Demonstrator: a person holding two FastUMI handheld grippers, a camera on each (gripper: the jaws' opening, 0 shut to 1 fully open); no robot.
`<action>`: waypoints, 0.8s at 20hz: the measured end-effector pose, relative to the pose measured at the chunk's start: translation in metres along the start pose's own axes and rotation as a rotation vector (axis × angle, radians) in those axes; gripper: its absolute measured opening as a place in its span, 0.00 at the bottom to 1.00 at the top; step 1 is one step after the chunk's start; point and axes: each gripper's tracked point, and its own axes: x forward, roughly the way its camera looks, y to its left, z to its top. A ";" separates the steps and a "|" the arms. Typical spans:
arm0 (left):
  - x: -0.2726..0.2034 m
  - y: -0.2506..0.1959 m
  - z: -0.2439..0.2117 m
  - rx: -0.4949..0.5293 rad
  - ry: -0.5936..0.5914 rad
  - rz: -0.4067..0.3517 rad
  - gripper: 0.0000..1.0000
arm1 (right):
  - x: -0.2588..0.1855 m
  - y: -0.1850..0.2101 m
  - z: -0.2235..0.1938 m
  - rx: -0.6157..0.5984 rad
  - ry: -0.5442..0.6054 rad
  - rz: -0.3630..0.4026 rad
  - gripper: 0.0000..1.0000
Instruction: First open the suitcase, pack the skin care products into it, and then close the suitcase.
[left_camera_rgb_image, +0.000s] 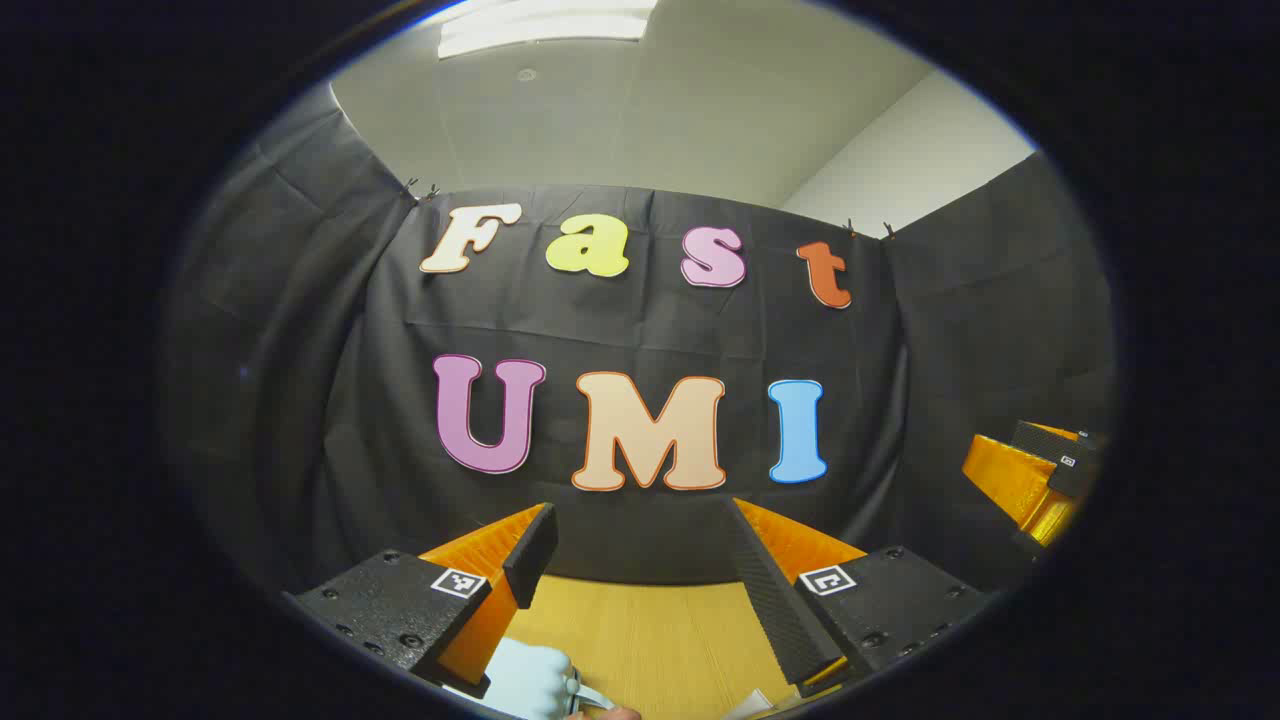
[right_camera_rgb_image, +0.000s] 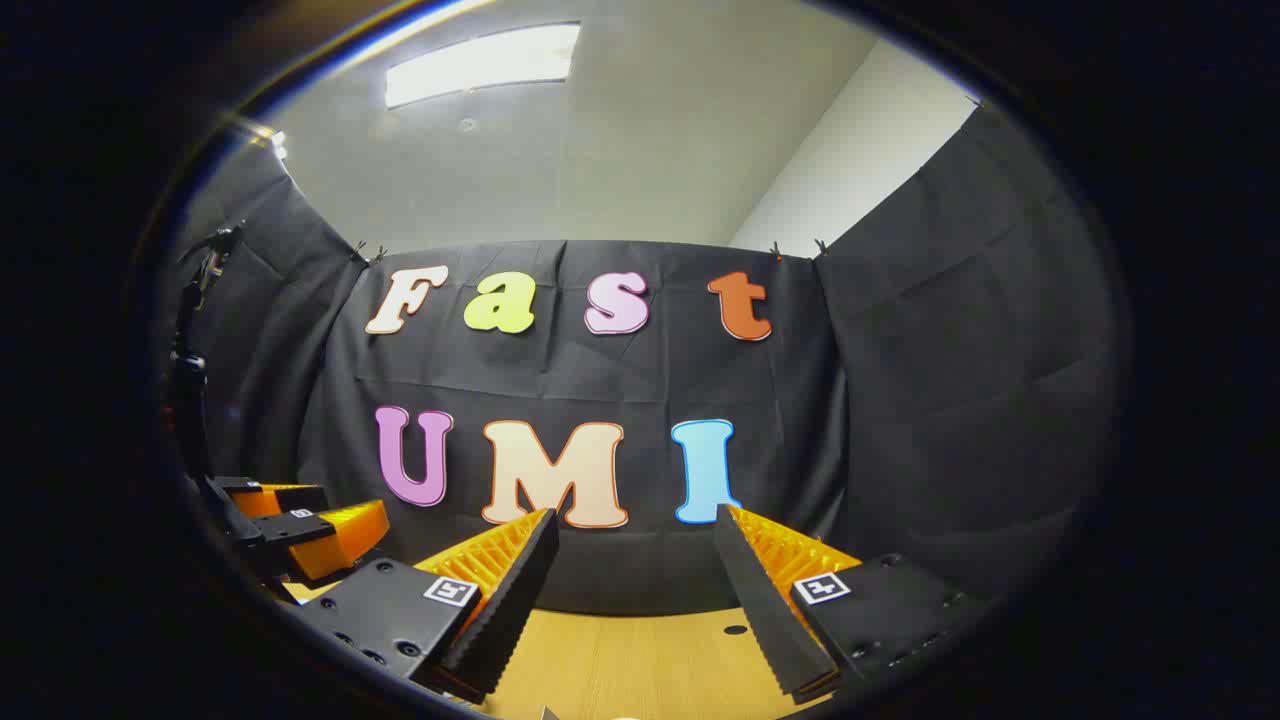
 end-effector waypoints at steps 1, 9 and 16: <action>0.000 -0.001 -0.001 0.007 0.003 0.000 0.99 | 0.000 0.001 0.000 -0.001 0.000 0.003 0.98; -0.009 0.005 -0.002 0.037 0.005 0.030 0.97 | -0.002 0.011 -0.005 0.012 0.010 0.051 0.98; -0.014 0.017 -0.035 0.030 0.085 0.061 0.98 | 0.004 0.012 -0.020 0.027 0.038 0.080 0.98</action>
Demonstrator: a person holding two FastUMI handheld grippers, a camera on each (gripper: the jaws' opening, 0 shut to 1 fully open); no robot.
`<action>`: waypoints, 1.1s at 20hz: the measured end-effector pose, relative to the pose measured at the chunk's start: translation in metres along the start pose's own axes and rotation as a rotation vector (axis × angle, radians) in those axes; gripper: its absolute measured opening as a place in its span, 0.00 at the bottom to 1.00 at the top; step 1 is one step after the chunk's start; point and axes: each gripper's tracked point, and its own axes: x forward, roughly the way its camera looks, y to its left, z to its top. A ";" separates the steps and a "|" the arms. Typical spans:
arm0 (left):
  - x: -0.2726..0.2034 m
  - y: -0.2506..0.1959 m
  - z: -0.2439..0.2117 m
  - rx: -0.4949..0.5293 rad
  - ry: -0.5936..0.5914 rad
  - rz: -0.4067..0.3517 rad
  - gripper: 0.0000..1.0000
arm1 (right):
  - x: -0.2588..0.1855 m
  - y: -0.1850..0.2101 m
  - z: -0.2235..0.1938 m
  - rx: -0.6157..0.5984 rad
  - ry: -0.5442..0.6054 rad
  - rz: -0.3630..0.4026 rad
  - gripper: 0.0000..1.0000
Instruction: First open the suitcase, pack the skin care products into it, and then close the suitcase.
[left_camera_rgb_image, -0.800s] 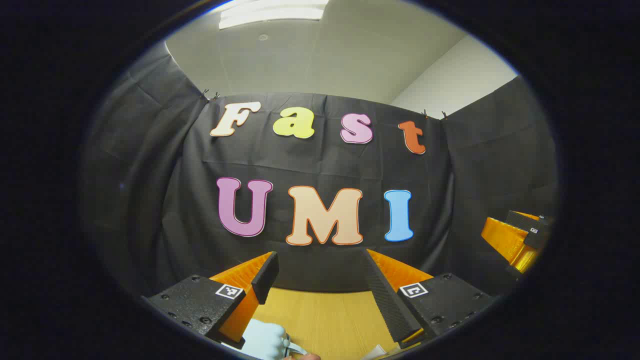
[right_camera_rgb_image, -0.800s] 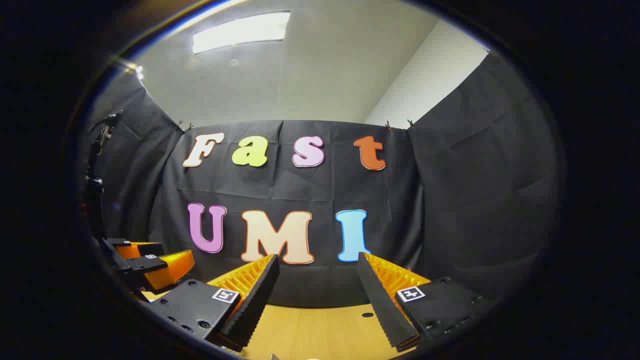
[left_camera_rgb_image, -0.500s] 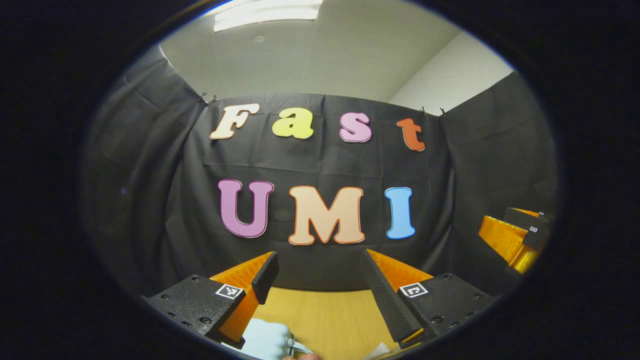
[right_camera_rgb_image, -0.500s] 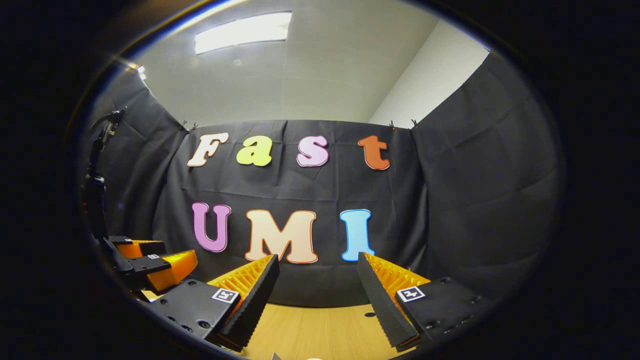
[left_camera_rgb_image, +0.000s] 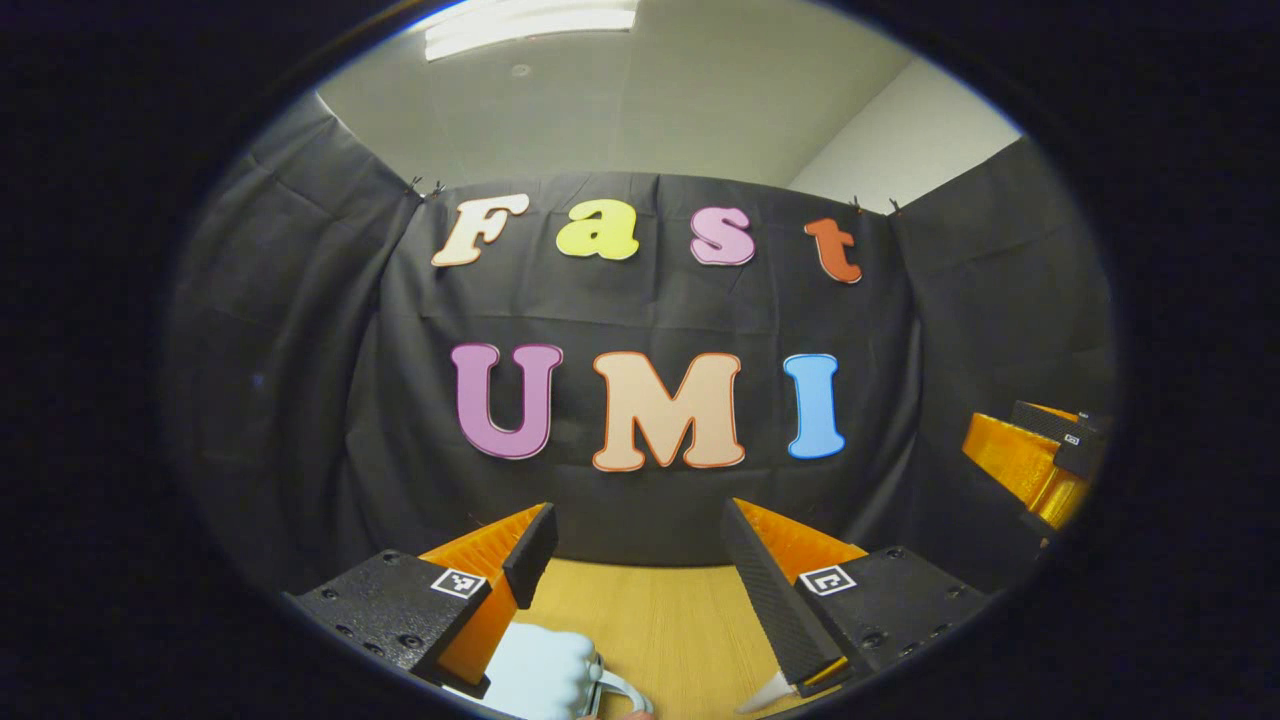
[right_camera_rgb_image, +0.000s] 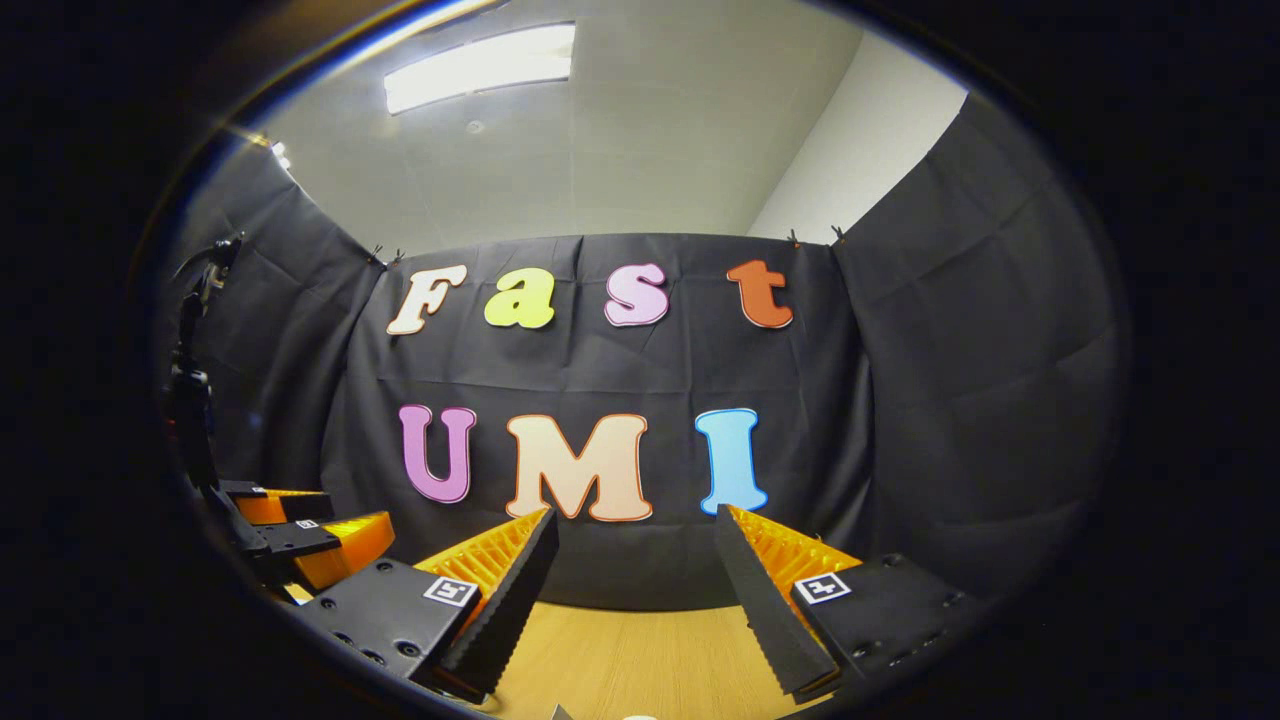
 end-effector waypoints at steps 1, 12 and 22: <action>0.003 0.004 -0.009 0.002 0.023 0.010 0.99 | 0.001 0.000 -0.003 0.002 0.007 0.003 0.98; -0.004 -0.002 -0.154 0.033 0.389 -0.025 0.98 | 0.006 -0.008 -0.040 -0.028 0.112 0.003 0.98; -0.020 -0.016 -0.253 0.039 0.645 -0.057 0.99 | 0.000 -0.027 -0.064 -0.080 0.192 -0.017 0.99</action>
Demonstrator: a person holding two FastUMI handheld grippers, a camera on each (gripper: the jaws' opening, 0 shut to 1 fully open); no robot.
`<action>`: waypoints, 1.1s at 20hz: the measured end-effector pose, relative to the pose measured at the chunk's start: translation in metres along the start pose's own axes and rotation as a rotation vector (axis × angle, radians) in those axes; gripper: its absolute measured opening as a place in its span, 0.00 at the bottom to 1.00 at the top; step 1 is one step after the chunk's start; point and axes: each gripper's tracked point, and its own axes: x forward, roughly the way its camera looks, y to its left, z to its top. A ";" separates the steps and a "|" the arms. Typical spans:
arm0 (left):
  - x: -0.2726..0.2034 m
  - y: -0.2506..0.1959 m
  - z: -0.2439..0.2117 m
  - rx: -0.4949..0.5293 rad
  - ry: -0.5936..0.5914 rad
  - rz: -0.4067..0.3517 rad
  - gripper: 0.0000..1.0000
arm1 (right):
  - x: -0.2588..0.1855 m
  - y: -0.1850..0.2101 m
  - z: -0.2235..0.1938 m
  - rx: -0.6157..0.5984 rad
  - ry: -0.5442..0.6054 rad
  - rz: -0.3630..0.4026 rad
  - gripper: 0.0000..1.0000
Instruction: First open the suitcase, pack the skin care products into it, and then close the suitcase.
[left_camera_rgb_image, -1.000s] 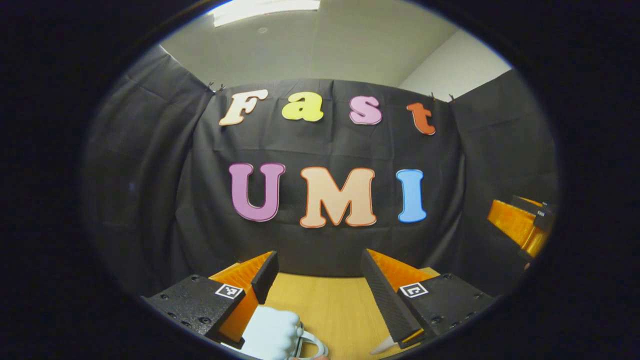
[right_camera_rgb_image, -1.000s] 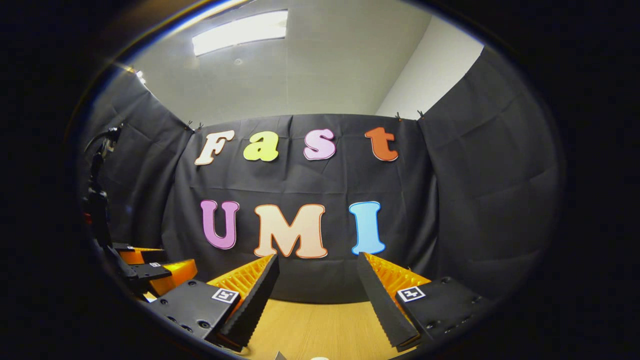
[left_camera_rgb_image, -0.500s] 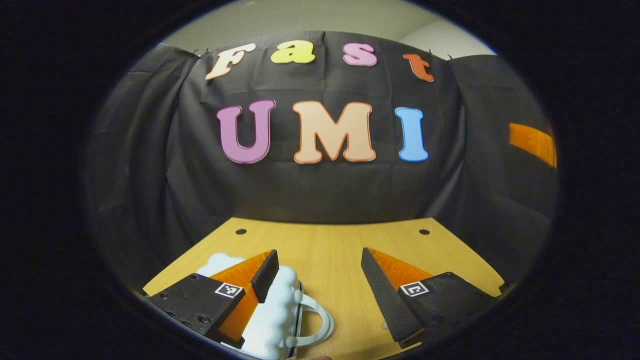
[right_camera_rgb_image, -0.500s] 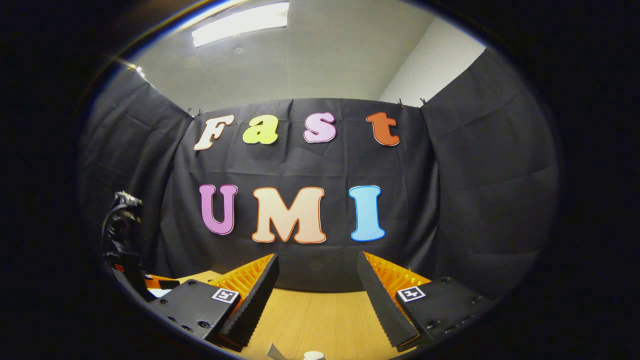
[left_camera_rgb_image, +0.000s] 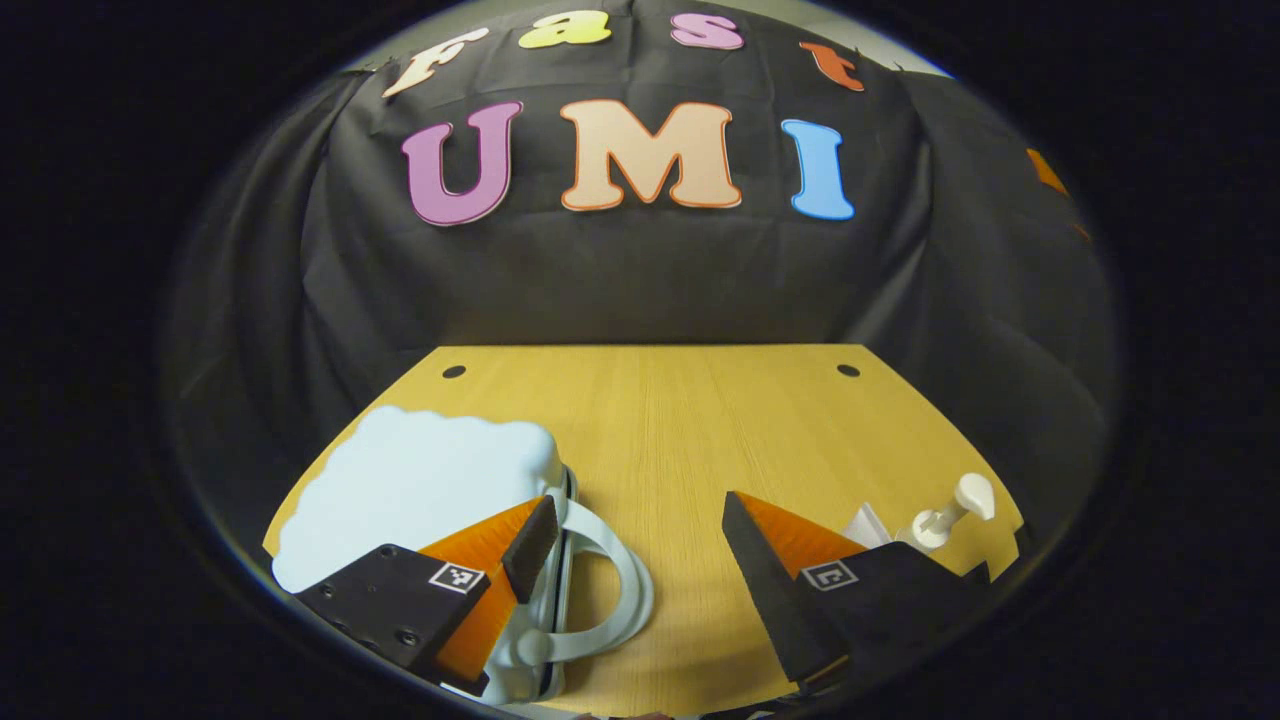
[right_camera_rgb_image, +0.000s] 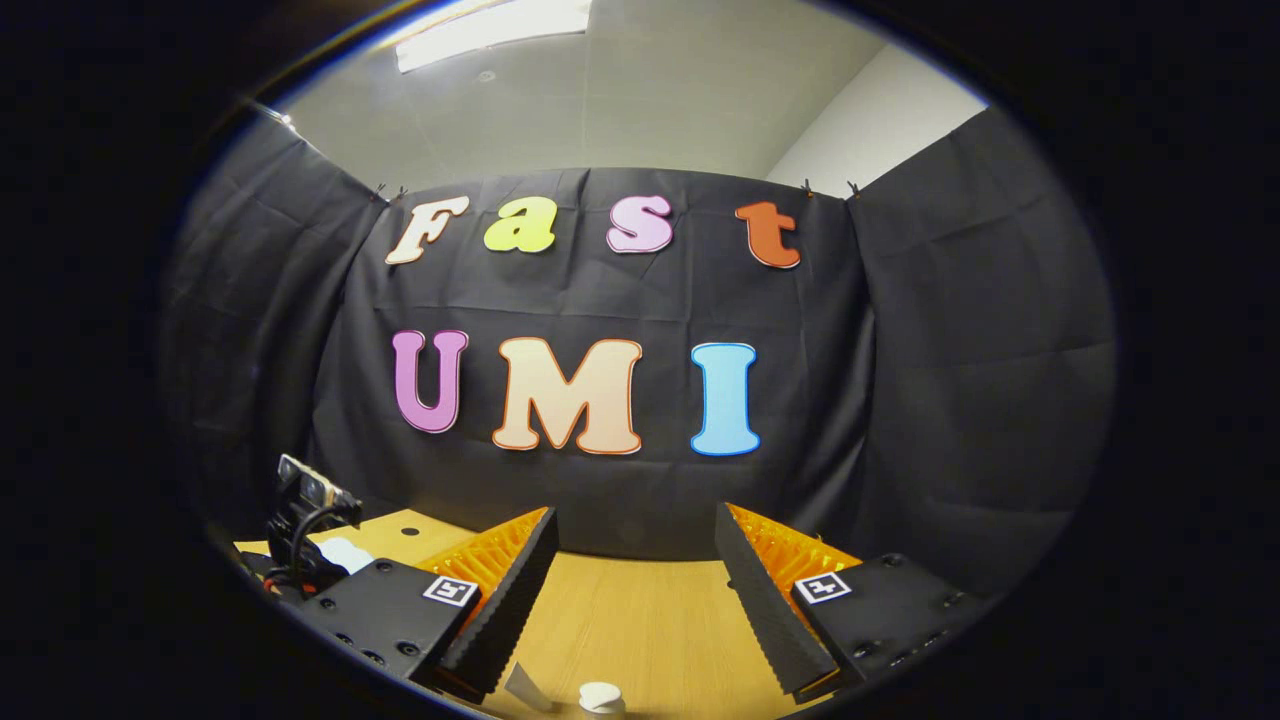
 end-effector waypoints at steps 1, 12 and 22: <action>0.002 -0.002 -0.006 -0.002 0.015 -0.005 0.99 | 0.000 -0.003 -0.003 -0.003 0.006 -0.004 0.99; 0.040 -0.008 -0.069 -0.029 0.208 0.016 0.98 | -0.002 -0.027 -0.018 -0.037 0.051 -0.043 0.99; 0.060 0.007 -0.094 -0.042 0.315 0.035 0.40 | -0.007 -0.061 -0.029 -0.033 0.060 -0.087 0.99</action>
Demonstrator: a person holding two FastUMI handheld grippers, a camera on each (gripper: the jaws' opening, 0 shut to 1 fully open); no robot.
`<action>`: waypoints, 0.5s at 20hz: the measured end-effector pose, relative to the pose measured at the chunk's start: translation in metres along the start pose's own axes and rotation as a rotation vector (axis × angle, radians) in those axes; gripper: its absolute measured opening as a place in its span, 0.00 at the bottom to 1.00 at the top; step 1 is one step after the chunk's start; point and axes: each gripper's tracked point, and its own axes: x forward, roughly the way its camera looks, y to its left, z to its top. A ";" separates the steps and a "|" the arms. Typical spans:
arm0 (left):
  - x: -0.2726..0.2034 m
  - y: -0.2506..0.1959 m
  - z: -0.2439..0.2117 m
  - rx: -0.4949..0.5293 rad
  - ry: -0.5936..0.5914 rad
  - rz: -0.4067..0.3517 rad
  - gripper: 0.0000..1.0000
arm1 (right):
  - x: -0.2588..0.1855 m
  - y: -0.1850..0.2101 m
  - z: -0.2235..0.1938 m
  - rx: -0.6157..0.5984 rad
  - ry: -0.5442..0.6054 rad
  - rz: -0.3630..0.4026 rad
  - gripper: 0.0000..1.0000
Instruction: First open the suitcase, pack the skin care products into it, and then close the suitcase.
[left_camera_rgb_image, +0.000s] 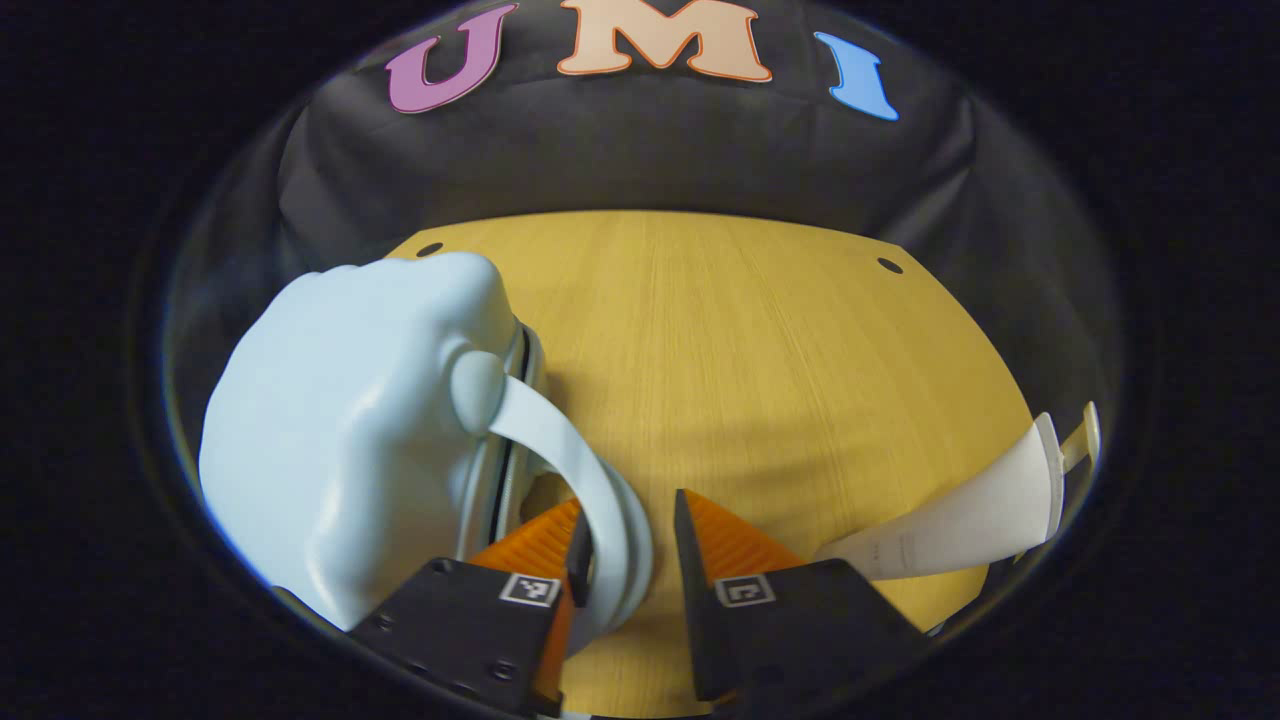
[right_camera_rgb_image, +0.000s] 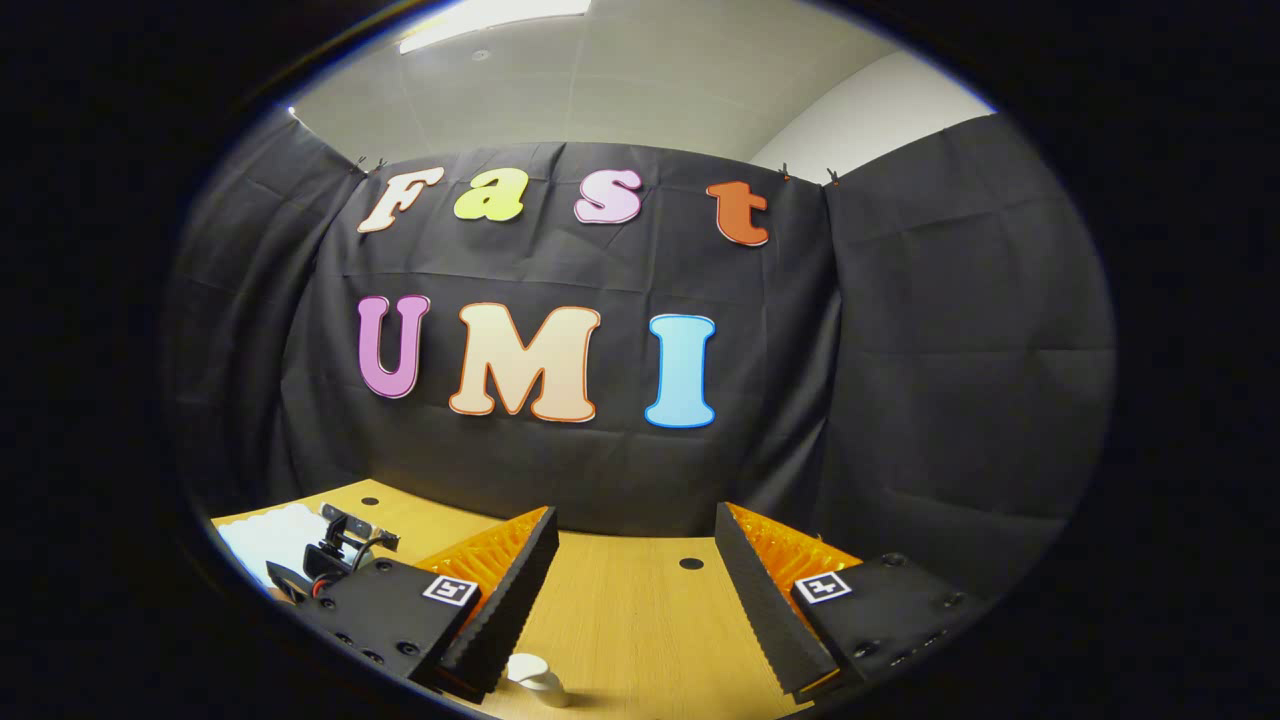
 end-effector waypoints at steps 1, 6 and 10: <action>-0.001 0.000 0.001 -0.014 -0.001 0.000 0.28 | 0.000 -0.003 -0.001 0.004 -0.001 -0.003 0.99; -0.004 -0.001 0.004 0.043 0.036 0.003 0.08 | 0.003 -0.016 -0.011 0.031 -0.002 0.015 0.99; -0.018 0.004 0.027 0.054 -0.010 0.049 0.02 | 0.005 -0.016 -0.020 0.081 -0.015 0.077 0.99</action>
